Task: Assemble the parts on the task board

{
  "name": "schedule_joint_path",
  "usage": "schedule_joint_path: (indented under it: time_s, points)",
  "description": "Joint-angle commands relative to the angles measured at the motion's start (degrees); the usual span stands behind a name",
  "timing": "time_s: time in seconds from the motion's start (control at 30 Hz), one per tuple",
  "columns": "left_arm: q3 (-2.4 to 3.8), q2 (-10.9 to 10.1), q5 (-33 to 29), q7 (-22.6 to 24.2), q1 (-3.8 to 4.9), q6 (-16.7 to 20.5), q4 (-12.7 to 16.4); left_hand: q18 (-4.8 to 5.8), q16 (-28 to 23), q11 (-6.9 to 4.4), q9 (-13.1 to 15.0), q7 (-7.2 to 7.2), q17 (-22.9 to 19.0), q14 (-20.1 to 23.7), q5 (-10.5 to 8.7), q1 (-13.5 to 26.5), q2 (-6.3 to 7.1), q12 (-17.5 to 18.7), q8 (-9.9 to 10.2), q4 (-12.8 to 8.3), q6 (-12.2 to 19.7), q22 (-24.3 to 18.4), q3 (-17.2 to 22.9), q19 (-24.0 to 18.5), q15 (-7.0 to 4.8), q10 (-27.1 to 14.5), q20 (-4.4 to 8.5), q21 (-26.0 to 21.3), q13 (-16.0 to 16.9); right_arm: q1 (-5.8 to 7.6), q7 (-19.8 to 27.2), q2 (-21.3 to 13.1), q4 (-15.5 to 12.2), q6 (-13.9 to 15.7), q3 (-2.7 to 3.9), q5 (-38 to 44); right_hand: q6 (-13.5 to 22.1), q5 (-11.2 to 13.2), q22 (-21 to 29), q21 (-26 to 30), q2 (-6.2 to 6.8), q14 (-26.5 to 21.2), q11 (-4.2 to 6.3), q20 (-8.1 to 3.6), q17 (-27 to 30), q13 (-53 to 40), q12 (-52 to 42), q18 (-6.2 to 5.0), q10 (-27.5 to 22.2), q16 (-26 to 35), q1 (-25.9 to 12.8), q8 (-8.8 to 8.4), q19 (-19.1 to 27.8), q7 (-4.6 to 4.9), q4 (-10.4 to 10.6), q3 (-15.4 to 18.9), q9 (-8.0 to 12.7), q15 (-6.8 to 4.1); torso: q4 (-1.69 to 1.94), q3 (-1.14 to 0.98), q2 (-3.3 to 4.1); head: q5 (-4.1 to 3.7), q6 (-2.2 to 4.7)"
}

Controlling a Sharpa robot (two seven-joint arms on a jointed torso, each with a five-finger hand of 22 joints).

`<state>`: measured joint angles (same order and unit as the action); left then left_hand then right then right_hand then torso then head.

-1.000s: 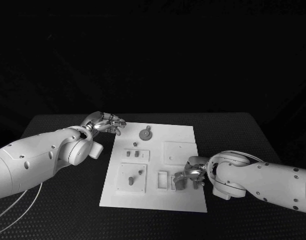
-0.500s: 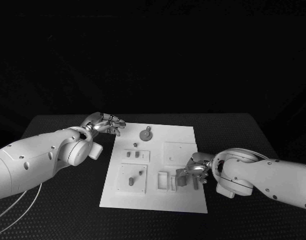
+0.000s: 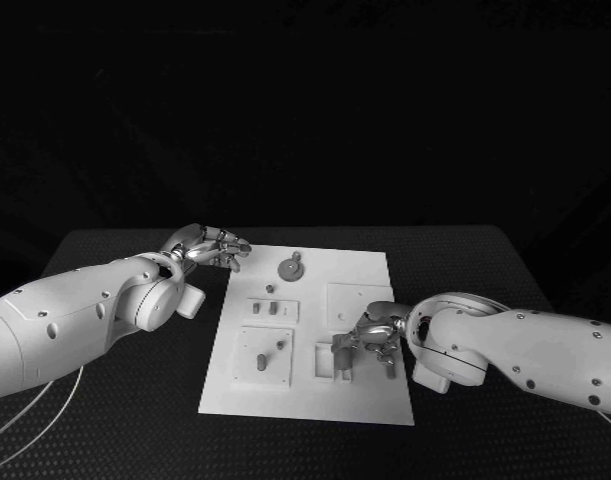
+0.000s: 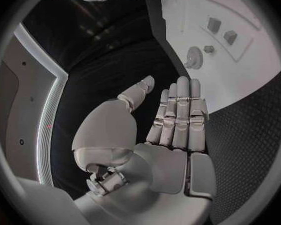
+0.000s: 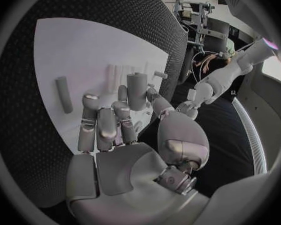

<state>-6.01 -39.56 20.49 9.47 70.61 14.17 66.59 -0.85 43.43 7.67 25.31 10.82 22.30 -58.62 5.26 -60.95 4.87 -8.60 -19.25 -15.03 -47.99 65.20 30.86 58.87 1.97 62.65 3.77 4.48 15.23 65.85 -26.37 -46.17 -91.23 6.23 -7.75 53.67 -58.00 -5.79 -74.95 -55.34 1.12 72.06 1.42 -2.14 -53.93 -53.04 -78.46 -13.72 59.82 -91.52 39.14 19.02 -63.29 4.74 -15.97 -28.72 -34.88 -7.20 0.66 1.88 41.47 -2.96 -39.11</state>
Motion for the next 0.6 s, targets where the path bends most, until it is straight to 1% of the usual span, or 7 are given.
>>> schedule_joint_path:
  time_s: [0.03, 0.07, 0.17, 0.3, 0.37, 0.5, 0.6]
  points:
    - [0.03, 0.1, -0.3, 0.4, 0.03, -0.7, 0.1, 0.03, -0.3, 0.04, 0.0, -0.04, 0.1, -0.1, 0.11, 0.4, 0.04, -0.1, 0.1, 0.2, 0.5, 0.1, 0.1, 0.3, 0.09, -0.3, -0.15, -0.3, -0.1, -0.37, 0.6, 0.8, 0.5, -1.3, -0.21, -1.4, -0.3, 0.3, -0.3, 0.3, 0.07, -0.2, -0.10, -0.13, 0.1, -0.1, 0.0, -1.28, 0.4, 0.2, -0.5, -0.11, -0.3, 0.23, 0.0, -0.4, 0.0, 0.00, 0.01, 0.02, 0.02, 0.23, -0.11]
    - [0.03, 0.1, -0.3, 0.4, 0.03, -0.7, 0.1, 0.03, -0.3, 0.04, -0.1, -0.04, 0.1, -0.1, 0.10, 0.4, 0.04, -0.1, 0.1, 0.2, 0.5, 0.1, 0.1, 0.3, 0.09, -0.3, -0.15, -0.3, -0.1, -0.45, 0.7, 1.1, 0.6, -1.3, -0.24, -1.4, -0.3, 0.3, -0.3, 0.3, 0.08, -0.2, -0.10, -0.12, 0.1, -0.1, 0.0, -1.28, 0.4, 0.2, -0.6, -0.11, -0.3, 0.23, 0.0, -0.4, 0.0, 0.00, 0.01, -0.01, 0.01, 0.27, -0.13]
    - [0.03, 0.1, -0.3, 0.4, 0.03, -0.7, 0.2, 0.03, -0.4, 0.05, -0.1, -0.04, 0.1, -0.1, 0.10, 0.5, 0.04, -0.1, 0.1, 0.2, 0.5, 0.1, 0.1, 0.3, 0.10, -0.3, -0.15, -0.3, -0.1, -0.69, 0.8, 2.0, 1.2, -0.8, -0.32, -1.2, -0.3, 0.3, -0.4, 0.4, 0.37, -0.3, -0.12, -0.11, 0.1, -0.2, 0.0, -1.28, 0.3, 0.3, -0.7, -0.19, -0.2, 0.24, -0.1, -0.4, 0.0, 0.01, -0.01, 0.01, 0.01, 0.40, -0.01]
    - [0.03, 0.2, -0.3, 0.3, 0.03, -0.8, 0.2, 0.03, -0.4, 0.05, -0.1, -0.03, 0.1, -0.1, 0.10, 0.5, 0.04, -0.1, 0.1, 0.2, 0.5, 0.1, 0.1, 0.2, 0.10, -0.3, -0.16, -0.3, -0.1, -0.84, 0.5, 2.9, 1.9, -1.2, -0.33, -1.2, -0.3, 0.3, -0.4, 0.4, 0.58, -0.4, -0.13, -0.10, 0.3, -0.2, 0.1, -1.28, 0.3, 0.3, -0.9, -0.25, -0.2, 0.26, -0.1, -0.5, 0.0, 0.02, 0.03, -0.02, 0.04, 0.54, -0.02]
    - [0.03, 0.2, -0.3, 0.3, 0.03, -0.8, 0.2, 0.03, -0.4, 0.05, -0.1, -0.03, 0.2, -0.1, 0.10, 0.5, 0.05, -0.1, 0.1, 0.2, 0.5, 0.1, 0.1, 0.2, 0.10, -0.3, -0.16, -0.3, -0.1, -0.84, 0.1, 3.1, 2.2, -2.0, -0.37, -1.5, -0.3, 0.3, -0.4, 0.4, 0.74, -0.5, -0.14, -0.09, 0.3, -0.3, 0.1, -1.28, 0.3, 0.3, -1.0, -0.30, -0.2, 0.27, 0.0, -0.5, 0.0, 0.03, 0.06, -0.02, 0.03, 0.60, -0.15]
    - [0.03, 0.1, -0.3, 0.3, 0.03, -0.8, 0.2, 0.03, -0.4, 0.06, -0.1, -0.02, 0.2, -0.1, 0.10, 0.5, 0.07, -0.1, 0.1, 0.2, 0.6, 0.1, 0.0, 0.2, 0.10, -0.3, -0.16, -0.3, -0.1, -0.87, 0.0, 3.3, 2.6, -2.0, -0.72, -1.3, -0.2, 0.3, -0.4, 0.5, 1.11, -0.8, -0.19, -0.06, 0.7, -0.4, 0.2, -1.28, 0.1, 0.4, -1.5, -0.47, -0.1, 0.31, 0.2, -0.6, 0.1, 0.06, -0.01, 0.03, 0.02, 0.72, -0.29]
    - [0.03, 0.1, -0.3, 0.3, 0.03, -0.8, 0.2, 0.03, -0.4, 0.06, -0.1, -0.02, 0.2, -0.1, 0.10, 0.5, 0.08, -0.1, 0.1, 0.2, 0.6, 0.1, 0.0, 0.2, 0.10, -0.3, -0.16, -0.3, -0.1, -0.97, 0.0, 3.5, 2.9, -2.0, -0.77, -1.3, -0.2, 0.3, -0.4, 0.5, 1.13, -0.8, -0.19, -0.05, 0.6, -0.4, 0.2, -1.28, 0.1, 0.4, -1.6, -0.48, -0.1, 0.32, 0.2, -0.6, 0.1, 0.07, -0.03, -0.01, 0.03, 0.83, -0.43]
